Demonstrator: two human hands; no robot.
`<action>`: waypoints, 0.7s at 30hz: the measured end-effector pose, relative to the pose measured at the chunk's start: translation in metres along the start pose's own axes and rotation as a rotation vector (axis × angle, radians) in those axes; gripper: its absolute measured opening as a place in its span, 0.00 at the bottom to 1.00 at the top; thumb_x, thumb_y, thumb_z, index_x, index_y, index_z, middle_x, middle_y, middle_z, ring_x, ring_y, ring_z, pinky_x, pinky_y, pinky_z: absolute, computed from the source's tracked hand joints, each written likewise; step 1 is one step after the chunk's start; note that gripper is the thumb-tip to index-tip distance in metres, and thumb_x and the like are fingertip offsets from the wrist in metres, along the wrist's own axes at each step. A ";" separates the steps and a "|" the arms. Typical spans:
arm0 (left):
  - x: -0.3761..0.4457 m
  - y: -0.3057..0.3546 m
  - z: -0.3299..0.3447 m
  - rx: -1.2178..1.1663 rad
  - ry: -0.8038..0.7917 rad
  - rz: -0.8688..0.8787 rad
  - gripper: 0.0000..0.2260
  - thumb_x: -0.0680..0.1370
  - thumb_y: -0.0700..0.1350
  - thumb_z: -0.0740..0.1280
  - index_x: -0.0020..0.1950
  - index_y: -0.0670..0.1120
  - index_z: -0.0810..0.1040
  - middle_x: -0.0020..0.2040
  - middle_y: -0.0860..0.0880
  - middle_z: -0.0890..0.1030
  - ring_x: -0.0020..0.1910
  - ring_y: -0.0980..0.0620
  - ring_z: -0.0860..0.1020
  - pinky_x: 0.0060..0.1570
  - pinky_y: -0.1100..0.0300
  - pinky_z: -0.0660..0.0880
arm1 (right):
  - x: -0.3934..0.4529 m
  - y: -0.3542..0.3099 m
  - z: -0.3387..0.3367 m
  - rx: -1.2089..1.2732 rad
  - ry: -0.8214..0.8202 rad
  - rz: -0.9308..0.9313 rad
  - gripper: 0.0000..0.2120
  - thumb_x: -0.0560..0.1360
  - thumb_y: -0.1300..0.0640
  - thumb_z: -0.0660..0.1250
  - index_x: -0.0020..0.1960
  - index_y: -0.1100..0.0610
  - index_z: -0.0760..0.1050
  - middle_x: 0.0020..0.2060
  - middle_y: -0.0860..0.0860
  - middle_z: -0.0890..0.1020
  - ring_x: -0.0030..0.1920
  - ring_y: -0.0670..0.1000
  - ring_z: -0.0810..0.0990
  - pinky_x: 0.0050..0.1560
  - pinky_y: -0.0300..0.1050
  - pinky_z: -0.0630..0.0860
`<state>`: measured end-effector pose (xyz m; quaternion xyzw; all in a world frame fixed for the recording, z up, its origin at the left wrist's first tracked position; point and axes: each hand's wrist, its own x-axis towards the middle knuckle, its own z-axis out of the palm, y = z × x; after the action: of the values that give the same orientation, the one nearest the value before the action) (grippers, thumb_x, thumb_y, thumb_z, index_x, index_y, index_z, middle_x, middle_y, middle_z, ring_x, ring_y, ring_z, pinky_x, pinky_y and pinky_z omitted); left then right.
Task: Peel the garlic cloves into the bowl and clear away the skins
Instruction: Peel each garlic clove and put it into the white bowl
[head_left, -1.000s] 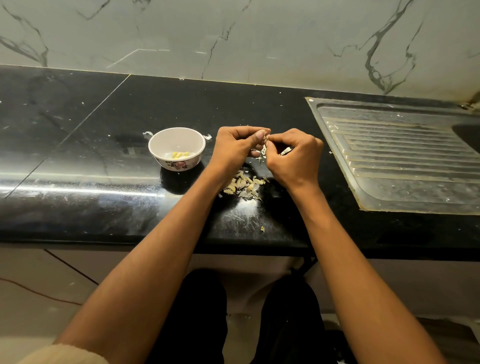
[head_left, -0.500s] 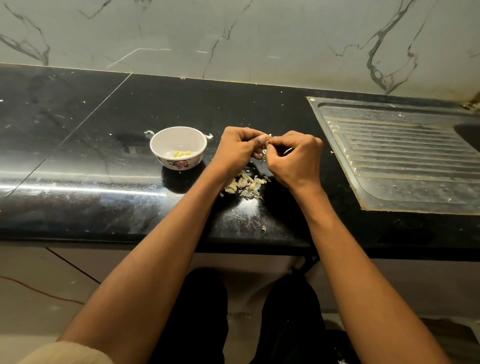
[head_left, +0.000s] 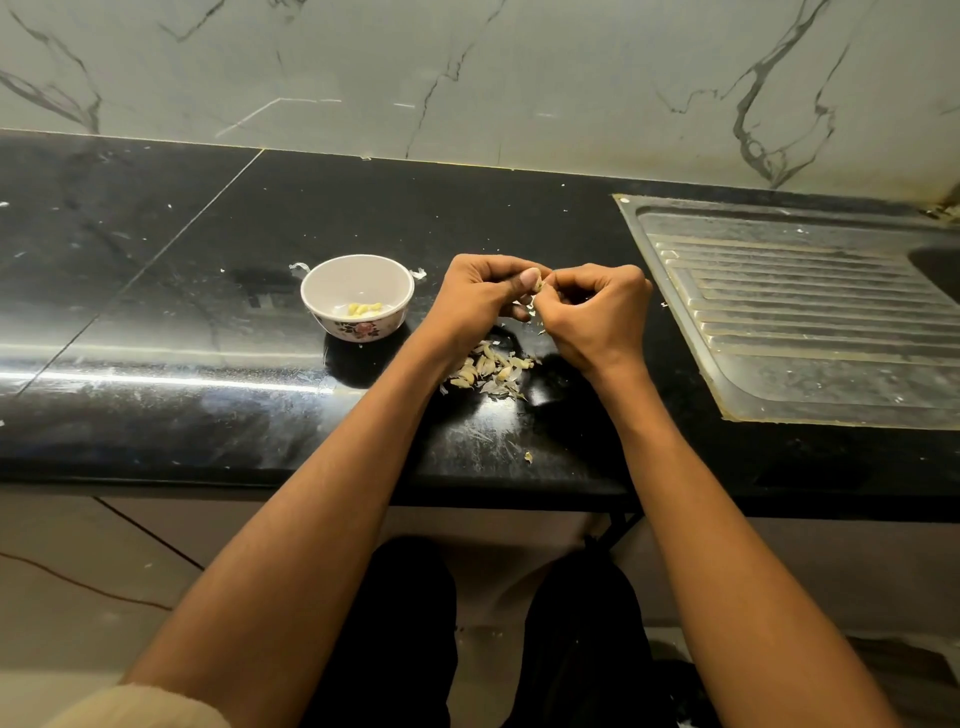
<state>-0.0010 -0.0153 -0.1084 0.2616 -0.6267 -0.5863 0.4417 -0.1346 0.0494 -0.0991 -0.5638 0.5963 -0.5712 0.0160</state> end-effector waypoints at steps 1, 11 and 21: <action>0.000 0.000 -0.001 -0.017 -0.011 0.006 0.07 0.81 0.36 0.68 0.54 0.38 0.85 0.47 0.40 0.86 0.46 0.44 0.80 0.44 0.57 0.79 | 0.000 -0.001 0.000 0.033 -0.004 0.034 0.04 0.69 0.58 0.74 0.38 0.55 0.88 0.30 0.45 0.84 0.30 0.42 0.82 0.34 0.40 0.79; 0.001 0.002 -0.002 -0.073 0.038 0.013 0.09 0.80 0.34 0.68 0.59 0.35 0.82 0.44 0.44 0.85 0.41 0.52 0.82 0.43 0.60 0.81 | 0.003 0.000 -0.002 0.211 -0.030 0.243 0.05 0.70 0.58 0.76 0.36 0.55 0.87 0.28 0.47 0.84 0.28 0.45 0.80 0.34 0.54 0.81; -0.003 0.002 0.000 -0.060 0.070 -0.001 0.07 0.76 0.36 0.75 0.53 0.38 0.85 0.45 0.40 0.86 0.44 0.48 0.84 0.48 0.57 0.82 | 0.000 -0.002 -0.001 0.103 -0.043 0.170 0.07 0.72 0.57 0.75 0.36 0.56 0.87 0.29 0.48 0.85 0.29 0.51 0.84 0.33 0.54 0.83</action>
<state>0.0010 -0.0126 -0.1069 0.2687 -0.5930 -0.5954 0.4708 -0.1343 0.0502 -0.0976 -0.5217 0.6115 -0.5853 0.1062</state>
